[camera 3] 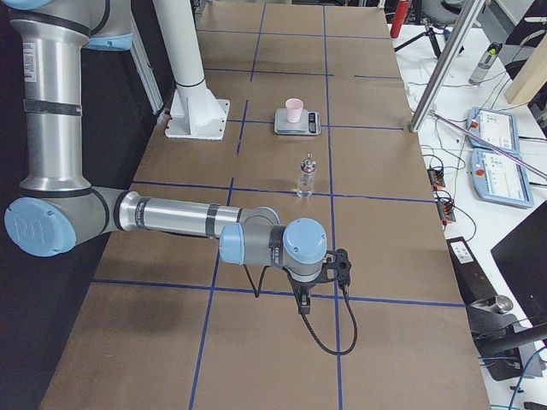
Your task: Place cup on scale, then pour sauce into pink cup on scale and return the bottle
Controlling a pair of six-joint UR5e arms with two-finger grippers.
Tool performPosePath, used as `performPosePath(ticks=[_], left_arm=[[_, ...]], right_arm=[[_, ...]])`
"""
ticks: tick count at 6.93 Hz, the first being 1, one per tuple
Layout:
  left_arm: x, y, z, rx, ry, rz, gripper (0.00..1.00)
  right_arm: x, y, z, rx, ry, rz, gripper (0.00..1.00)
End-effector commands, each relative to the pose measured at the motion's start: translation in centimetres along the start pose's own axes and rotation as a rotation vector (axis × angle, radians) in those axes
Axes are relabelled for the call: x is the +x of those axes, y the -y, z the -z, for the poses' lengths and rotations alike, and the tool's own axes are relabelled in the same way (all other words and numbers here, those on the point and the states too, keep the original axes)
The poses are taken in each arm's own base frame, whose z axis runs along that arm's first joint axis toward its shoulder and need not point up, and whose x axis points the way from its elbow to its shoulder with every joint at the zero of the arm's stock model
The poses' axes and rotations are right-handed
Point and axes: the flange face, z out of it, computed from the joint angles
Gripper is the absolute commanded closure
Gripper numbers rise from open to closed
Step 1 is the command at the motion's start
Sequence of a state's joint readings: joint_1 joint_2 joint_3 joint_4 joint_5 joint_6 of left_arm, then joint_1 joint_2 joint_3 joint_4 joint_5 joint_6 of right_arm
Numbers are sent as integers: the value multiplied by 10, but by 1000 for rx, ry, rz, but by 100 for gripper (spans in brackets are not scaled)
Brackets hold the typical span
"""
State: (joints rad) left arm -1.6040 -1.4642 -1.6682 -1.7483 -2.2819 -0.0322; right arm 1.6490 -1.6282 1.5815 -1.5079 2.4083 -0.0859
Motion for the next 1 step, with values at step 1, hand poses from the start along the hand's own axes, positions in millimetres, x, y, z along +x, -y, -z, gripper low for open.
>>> performPosePath(ticks=[1], left_arm=[[0, 0, 0, 1, -1, 0, 0]], right_arm=[[-1, 1, 1, 1, 0, 2, 0]])
